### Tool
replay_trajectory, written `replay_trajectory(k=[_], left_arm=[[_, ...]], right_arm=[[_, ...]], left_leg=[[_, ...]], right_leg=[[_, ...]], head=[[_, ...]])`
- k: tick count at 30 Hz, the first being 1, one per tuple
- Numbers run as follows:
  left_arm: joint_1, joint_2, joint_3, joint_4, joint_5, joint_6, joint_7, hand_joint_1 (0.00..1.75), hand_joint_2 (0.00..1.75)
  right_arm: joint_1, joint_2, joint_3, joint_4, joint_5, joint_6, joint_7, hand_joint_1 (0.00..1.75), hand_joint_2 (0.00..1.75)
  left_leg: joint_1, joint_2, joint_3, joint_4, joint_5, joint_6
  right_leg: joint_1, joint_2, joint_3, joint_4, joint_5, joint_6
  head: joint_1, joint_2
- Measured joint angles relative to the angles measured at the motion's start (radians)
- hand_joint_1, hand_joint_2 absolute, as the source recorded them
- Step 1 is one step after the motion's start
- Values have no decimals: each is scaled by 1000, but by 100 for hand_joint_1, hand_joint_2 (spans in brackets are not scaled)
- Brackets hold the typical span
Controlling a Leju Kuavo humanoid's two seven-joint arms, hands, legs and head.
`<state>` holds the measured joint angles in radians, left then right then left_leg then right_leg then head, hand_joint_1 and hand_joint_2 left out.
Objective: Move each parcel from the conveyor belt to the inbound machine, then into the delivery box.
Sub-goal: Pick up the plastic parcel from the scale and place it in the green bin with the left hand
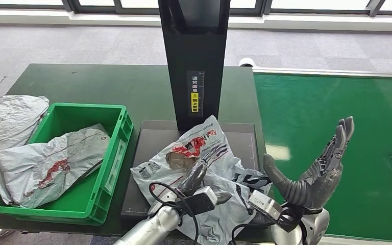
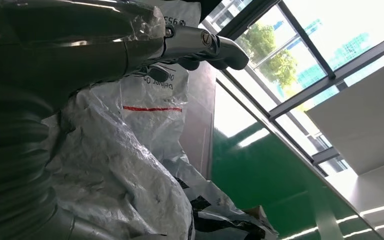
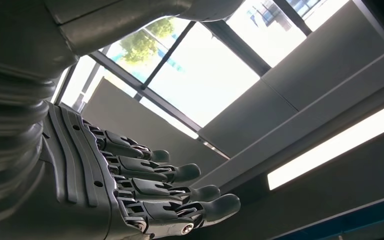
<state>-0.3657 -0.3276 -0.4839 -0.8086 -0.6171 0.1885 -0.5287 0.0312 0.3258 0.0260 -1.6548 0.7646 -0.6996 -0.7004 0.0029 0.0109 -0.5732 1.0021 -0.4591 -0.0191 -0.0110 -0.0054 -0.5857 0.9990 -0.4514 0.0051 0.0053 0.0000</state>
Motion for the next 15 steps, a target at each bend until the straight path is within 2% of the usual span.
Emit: replay_trajectory(k=[6, 9, 10, 13, 14, 15], left_arm=[[-33, -17, -6, 76, -2, 4, 10, 0, 175], [-45, -21, -18, 102, -25, 11, 39, 0, 175], [-50, -22, -26, 111, -40, 16, 56, 5, 175], [-65, -26, -63, 147, -114, 47, 141, 136, 175], [-70, -27, -81, 162, -142, 61, 174, 175, 175], [-76, -28, -100, 178, -165, 75, 204, 175, 175]], right_arm=[[0, 0, -4, 0, -2, 0, 0, 0, 175], [0, 0, -5, -3, -2, 0, 0, 0, 175], [1, 0, -5, -5, -2, 0, 0, 0, 175], [1, 0, -5, -10, -3, 0, 0, 0, 175], [1, 0, -6, -11, -4, 0, 0, 0, 175], [1, 0, -7, -12, -4, 0, 0, 0, 175]], left_leg=[[0, 0, 0, 0, 0, 0], [0, 0, 0, 0, 0, 0], [0, 0, 0, 0, 0, 0], [0, 0, 0, 0, 0, 0], [0, 0, 0, 0, 0, 0], [0, 0, -1, 0, 0, 0]], right_leg=[[0, 0, 0, 0, 0, 0], [0, 0, 0, 0, 0, 0], [0, 0, 0, 0, 0, 0], [0, 0, 0, 0, 0, 0], [0, 0, 0, 0, 0, 0], [0, 0, 0, 0, 0, 0]], head=[[0, 0], [0, 0], [0, 0], [0, 0], [0, 0], [0, 0]])
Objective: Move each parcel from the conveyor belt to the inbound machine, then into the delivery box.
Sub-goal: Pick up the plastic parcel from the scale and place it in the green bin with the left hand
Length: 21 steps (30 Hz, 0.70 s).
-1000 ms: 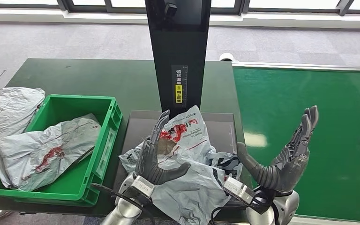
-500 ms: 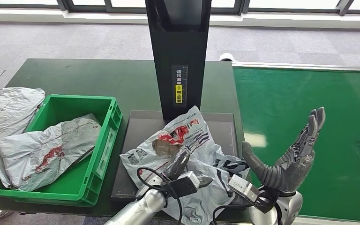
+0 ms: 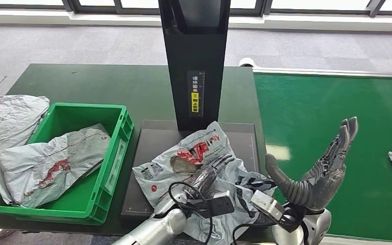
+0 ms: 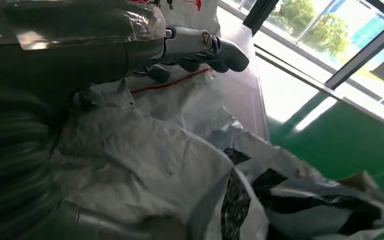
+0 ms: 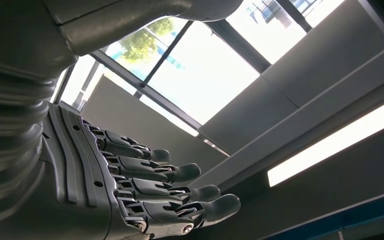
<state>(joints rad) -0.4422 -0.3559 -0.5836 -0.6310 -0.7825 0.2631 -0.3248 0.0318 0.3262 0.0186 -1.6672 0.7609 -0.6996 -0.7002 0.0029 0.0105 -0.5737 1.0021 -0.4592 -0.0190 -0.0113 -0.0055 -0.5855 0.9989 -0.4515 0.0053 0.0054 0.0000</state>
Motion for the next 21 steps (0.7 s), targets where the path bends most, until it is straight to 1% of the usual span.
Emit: replay_trajectory(k=[5, 7, 9, 11, 17, 21], left_arm=[[-30, -5, -77, 79, -106, 51, 158, 175, 175], [-47, -8, -104, 109, -159, 51, 235, 175, 175], [-67, -12, -130, 133, -191, 40, 286, 175, 175], [-83, -13, -149, 151, -201, 33, 302, 175, 175], [-106, -14, -180, 178, -206, 30, 309, 175, 175], [-110, -14, -189, 193, -221, -28, 317, 175, 175]], right_arm=[[-1, 1, -10, -1, -4, 0, 0, 0, 175], [-3, 1, -10, -1, -5, 0, 0, 0, 175], [-6, 1, -11, -1, -7, 0, 0, 0, 175], [-9, 2, -11, -1, -8, 0, 0, 0, 175], [-13, 2, -11, -1, -10, 0, 0, 0, 175], [-18, 2, -12, 0, -14, 0, 0, 0, 175]], left_leg=[[0, 0, 0, 0, 0, 0], [0, -1, 0, 0, 0, 0], [0, -2, 1, 0, 0, 0], [0, -2, 1, 0, -1, 1], [0, -2, -1, 0, -2, 2], [0, -2, 0, 0, -3, 2]], right_leg=[[0, 0, 0, 0, 0, 0], [0, -1, 1, 0, 0, 0], [0, -2, 3, 0, 0, 0], [0, -3, 4, 0, 0, 0], [0, -3, 8, 0, -2, 1], [0, -3, 10, 0, -2, 0]], head=[[0, 0], [0, 0], [0, 0], [0, 0], [0, 0], [0, 0]])
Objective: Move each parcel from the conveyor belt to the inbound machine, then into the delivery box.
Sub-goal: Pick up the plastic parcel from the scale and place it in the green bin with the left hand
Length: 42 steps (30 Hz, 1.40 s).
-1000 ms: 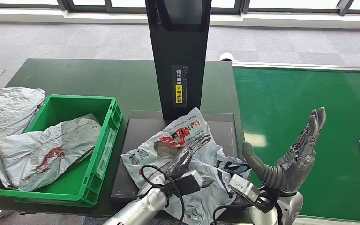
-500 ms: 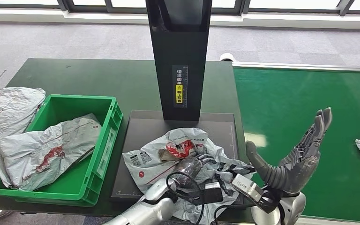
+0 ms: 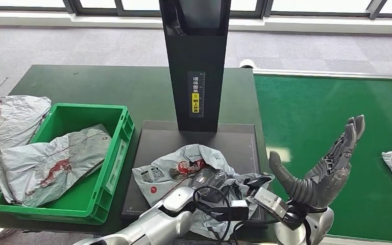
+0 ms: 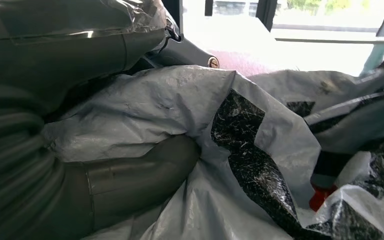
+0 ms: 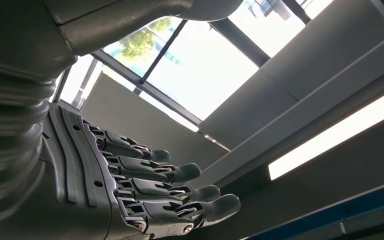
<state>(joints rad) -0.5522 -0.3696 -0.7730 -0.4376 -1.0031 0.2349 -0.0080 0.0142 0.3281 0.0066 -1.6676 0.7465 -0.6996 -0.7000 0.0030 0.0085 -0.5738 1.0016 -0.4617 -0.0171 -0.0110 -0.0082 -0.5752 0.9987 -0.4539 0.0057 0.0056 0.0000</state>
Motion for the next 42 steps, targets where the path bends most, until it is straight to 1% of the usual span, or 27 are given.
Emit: replay_trajectory(k=[3, 5, 6, 7, 10, 11, 13, 15, 17, 21, 25, 29, 34, 36, 38, 42], left_arm=[[-2, 0, -1, 10, -16, -26, -3, 175, 175], [-2, 0, -2, 13, -34, -4, 0, 175, 175], [-1, 1, -2, 13, -48, 33, 7, 175, 175], [3, 2, -2, 9, -67, 93, 18, 175, 175], [39, 24, 9, -43, -156, 332, 77, 175, 175], [57, 40, 24, -90, -197, 389, 98, 175, 175], [98, 73, 82, -220, -291, 448, 116, 175, 175], [135, 95, 162, -354, -367, 462, 100, 175, 175], [165, 106, 229, -458, -408, 463, 81, 175, 175], [217, 111, 342, -656, -494, 464, 25, 175, 175], [235, 109, 449, -860, -549, 464, -25, 175, 175], [237, 109, 526, -1009, -558, 464, -50, 175, 175], [238, 118, 602, -1143, -562, 464, -68, 175, 175], [237, 130, 659, -1185, -562, 464, -83, 175, 175], [233, 143, 734, -1204, -562, 464, -83, 175, 175], [234, 164, 862, -1194, -562, 464, -44, 175, 175]], right_arm=[[-3, 0, -2, 2, -2, 0, 0, 0, 175], [-4, 0, -2, 5, -2, 0, 0, 0, 175], [-4, 0, -2, 6, -2, 0, 0, 0, 175], [-4, 0, -3, 6, -1, 0, 0, 0, 175], [1, 0, -3, 4, 6, 0, 0, 0, 175], [5, 0, -3, 3, 8, 0, 0, 0, 175], [12, 0, -3, 0, 11, 0, 0, 0, 175], [16, 0, -3, -1, 13, 0, 0, 0, 175], [18, 0, -3, -1, 13, 0, 0, 0, 175], [21, 0, -3, -1, 12, 0, 0, 0, 175], [21, 0, -3, -1, 2, 0, 0, 0, 175], [21, 0, -3, -1, -3, 0, 0, 0, 175], [21, 0, -3, -1, -8, 0, 0, 0, 175], [22, 0, -4, -1, -10, 0, 0, 0, 175], [25, 0, -7, -1, -10, 0, 0, 0, 175], [37, 0, -11, -1, -11, 0, 0, 0, 175]], left_leg=[[0, 0, 1, 0, 0, 0], [0, 0, 1, 0, 0, 0], [0, 0, 1, 0, 0, 0], [0, 0, 2, 0, 0, 0], [0, 1, 7, 0, 1, -1], [0, 1, 7, 0, 1, -1], [0, 1, 6, 0, 1, -1], [0, 1, 6, 0, 1, -1], [0, 1, 6, 0, 1, -1], [0, 1, 4, 0, 2, -1], [0, 1, 3, 0, 2, -1], [0, 1, 3, 0, 2, -1], [0, 1, 3, 0, 2, -1], [0, 1, 3, 0, 2, -1], [0, 1, 3, -1, 2, -1], [0, 1, 3, -1, 2, -2]], right_leg=[[0, 0, 1, 0, 0, 0], [0, 0, 1, 0, 0, 0], [0, 0, 1, 0, 0, 0], [0, 0, 1, 0, 0, 0], [0, 0, -2, 0, 0, 0], [0, 0, -3, 0, 1, 0], [0, 0, -3, 1, 1, 0], [0, 0, -4, 1, 0, -1], [0, 1, -4, 1, 0, -1], [0, 1, -6, 1, 0, -1], [0, 0, -6, 1, 0, -1], [0, 0, -6, 1, 0, -1], [0, 0, -6, 1, 0, -1], [0, 1, -7, 1, 0, -1], [0, 1, -7, 1, 0, -1], [1, 1, -8, 1, 0, -2]], head=[[0, 0], [0, 0], [0, 0], [0, 0], [0, 0], [0, 0], [0, 0], [0, 0], [0, 0], [0, 0], [0, 0], [0, 0], [0, 0], [0, 0], [0, 0], [0, 0]])
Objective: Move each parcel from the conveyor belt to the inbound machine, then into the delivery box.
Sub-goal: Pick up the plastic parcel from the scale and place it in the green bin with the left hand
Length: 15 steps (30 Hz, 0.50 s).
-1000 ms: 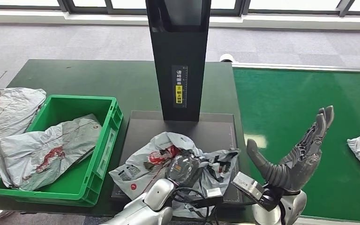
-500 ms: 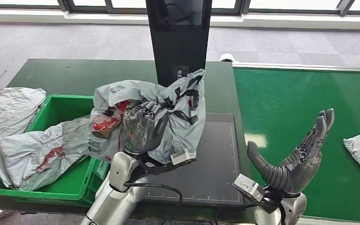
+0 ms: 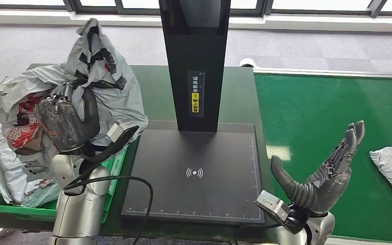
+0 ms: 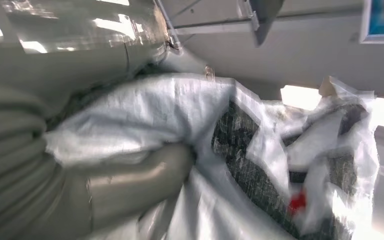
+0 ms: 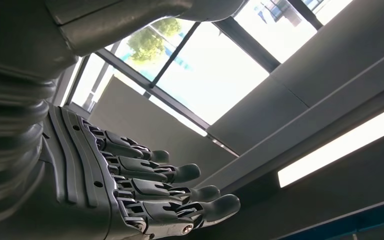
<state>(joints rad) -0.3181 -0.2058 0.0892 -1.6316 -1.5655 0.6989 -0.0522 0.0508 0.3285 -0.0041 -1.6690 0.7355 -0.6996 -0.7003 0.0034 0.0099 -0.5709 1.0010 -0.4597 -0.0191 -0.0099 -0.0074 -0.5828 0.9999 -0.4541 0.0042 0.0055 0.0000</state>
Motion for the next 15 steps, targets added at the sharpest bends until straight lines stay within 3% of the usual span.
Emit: replay_trajectory(k=[9, 11, 15], left_arm=[[-6, 16, 165, 66, 74, 0, 52, 175, 175], [-15, 18, 255, 87, 123, 0, 3, 175, 175], [-51, 6, 497, 140, 179, 0, -193, 175, 175]], right_arm=[[12, 0, -1, 0, 2, 0, 0, 0, 175], [20, 1, -1, 0, 4, 0, 0, 0, 175], [34, 2, 0, 1, 9, 0, 0, 0, 175]], left_leg=[[0, 0, -1, 0, 0, 0], [0, 1, -1, 0, 0, 0], [0, 1, -1, 0, 0, -1]], right_leg=[[-1, 0, 0, 0, 0, 0], [-1, 1, 0, 0, 0, 0], [0, 2, -2, 0, 0, 0]], head=[[0, 0], [0, 0], [0, 0]])
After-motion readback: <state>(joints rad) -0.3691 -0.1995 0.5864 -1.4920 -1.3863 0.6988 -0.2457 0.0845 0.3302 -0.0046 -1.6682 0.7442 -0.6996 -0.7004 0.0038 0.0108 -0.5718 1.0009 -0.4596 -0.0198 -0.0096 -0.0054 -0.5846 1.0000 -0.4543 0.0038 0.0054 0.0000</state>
